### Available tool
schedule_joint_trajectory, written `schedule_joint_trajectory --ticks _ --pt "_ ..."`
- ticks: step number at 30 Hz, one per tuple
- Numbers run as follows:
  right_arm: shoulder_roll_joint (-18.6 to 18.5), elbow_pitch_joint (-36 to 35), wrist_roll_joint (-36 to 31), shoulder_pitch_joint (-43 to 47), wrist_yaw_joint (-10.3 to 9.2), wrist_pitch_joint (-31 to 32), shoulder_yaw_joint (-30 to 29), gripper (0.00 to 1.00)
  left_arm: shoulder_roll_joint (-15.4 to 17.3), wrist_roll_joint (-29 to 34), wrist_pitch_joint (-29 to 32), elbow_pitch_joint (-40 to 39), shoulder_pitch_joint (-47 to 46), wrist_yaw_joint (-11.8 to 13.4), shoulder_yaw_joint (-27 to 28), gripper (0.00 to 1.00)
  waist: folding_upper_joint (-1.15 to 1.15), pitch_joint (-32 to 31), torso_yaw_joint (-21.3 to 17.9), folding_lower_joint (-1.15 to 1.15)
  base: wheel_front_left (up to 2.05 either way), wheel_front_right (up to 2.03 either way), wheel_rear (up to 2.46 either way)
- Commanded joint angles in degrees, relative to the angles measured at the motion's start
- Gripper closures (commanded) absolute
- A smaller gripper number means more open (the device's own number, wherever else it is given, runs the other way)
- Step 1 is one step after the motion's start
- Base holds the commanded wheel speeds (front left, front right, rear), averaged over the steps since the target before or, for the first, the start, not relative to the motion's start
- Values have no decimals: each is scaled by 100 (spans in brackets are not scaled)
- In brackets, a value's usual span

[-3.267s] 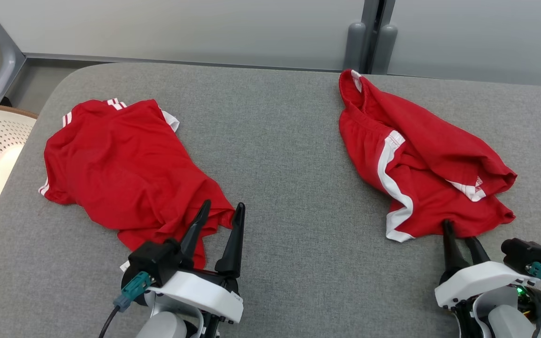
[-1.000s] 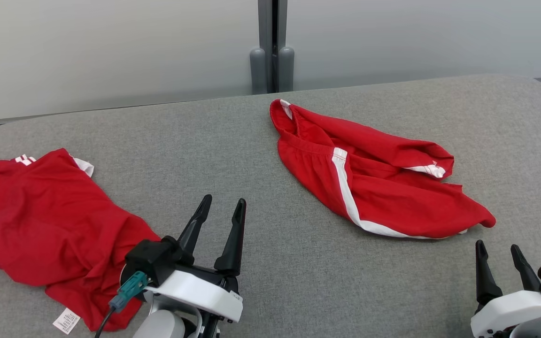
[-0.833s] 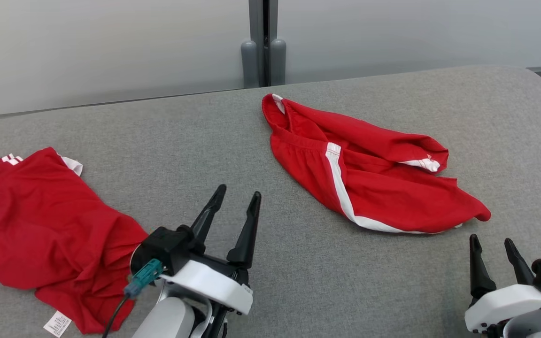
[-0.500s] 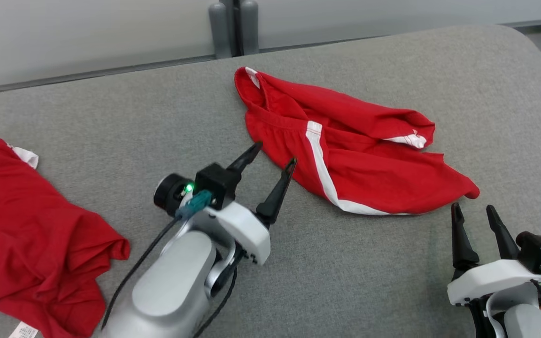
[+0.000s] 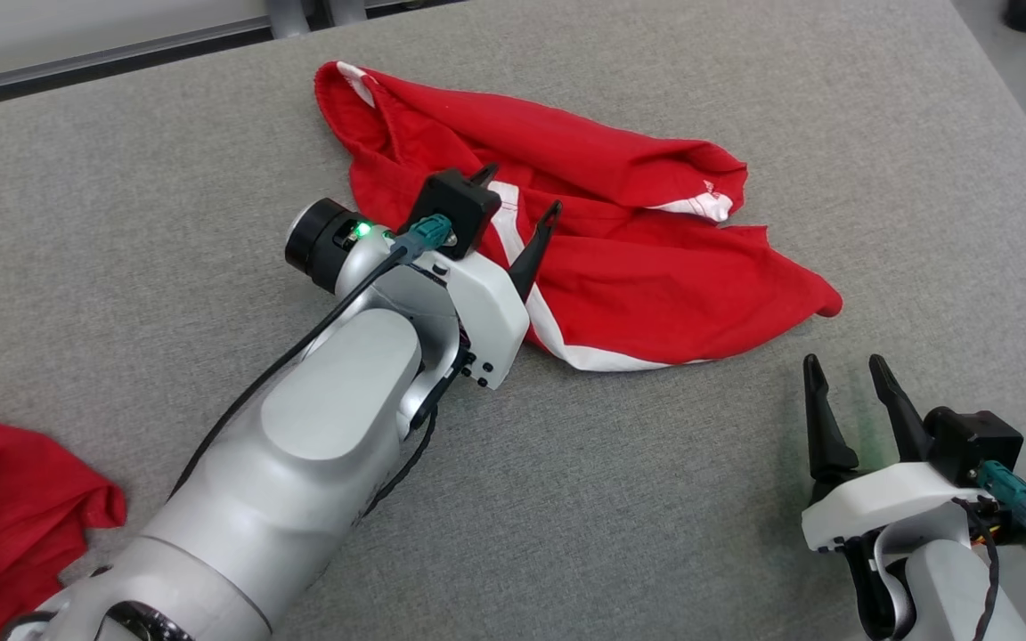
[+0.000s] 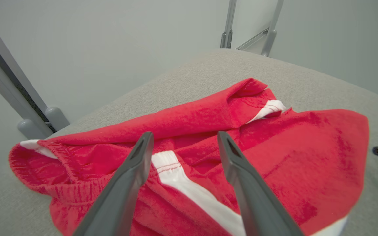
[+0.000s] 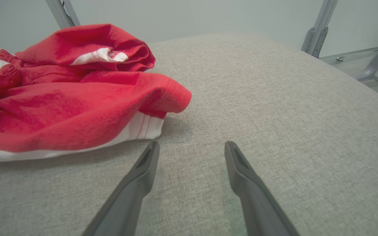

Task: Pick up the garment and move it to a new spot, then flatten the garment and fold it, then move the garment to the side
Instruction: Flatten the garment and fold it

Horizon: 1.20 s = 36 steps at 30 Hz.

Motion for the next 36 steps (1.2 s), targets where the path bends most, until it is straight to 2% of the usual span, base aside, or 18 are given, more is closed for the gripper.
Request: schedule_joint_trajectory --ticks 1,10,15,19,20,21,22,30,36 --pt "-8 75 27 -117 -1 -74 29 0 24 -58 44 150 -219 87 -152 0 0 104 -148 0 0 0 0" --pt "13 407 112 -298 -1 -214 138 0 24 51 429 982 -894 480 -997 0 0 213 -306 0 0 0 0" --pt "16 480 112 -303 -1 -238 95 0 24 -9 571 1175 -960 534 -1213 0 0 204 -253 0 0 0 0" --pt "16 546 37 -340 -1 -257 62 0 23 -130 648 1267 -947 454 -1366 0 0 164 -156 0 0 0 0" --pt "15 557 21 -351 -1 -260 61 0 25 -172 664 1276 -938 433 -1398 8 0 152 -128 0 0 0 0" --pt "15 563 13 -363 -1 -263 55 0 24 -212 676 1270 -944 397 -1428 57 0 142 -99 0 0 0 0" --pt "15 568 14 -372 -1 -259 52 0 24 -258 661 1261 -952 395 -1441 100 0 131 -72 0 0 0 0" --pt "-46 610 -102 -263 -1 -265 -123 0 25 -617 450 1090 -777 310 -1590 100 0 -60 308 0 0 0 0" --pt "-121 517 -176 -205 -1 -262 -224 0 24 -995 -3 941 -599 457 -1456 100 0 -291 682 0 0 0 0"
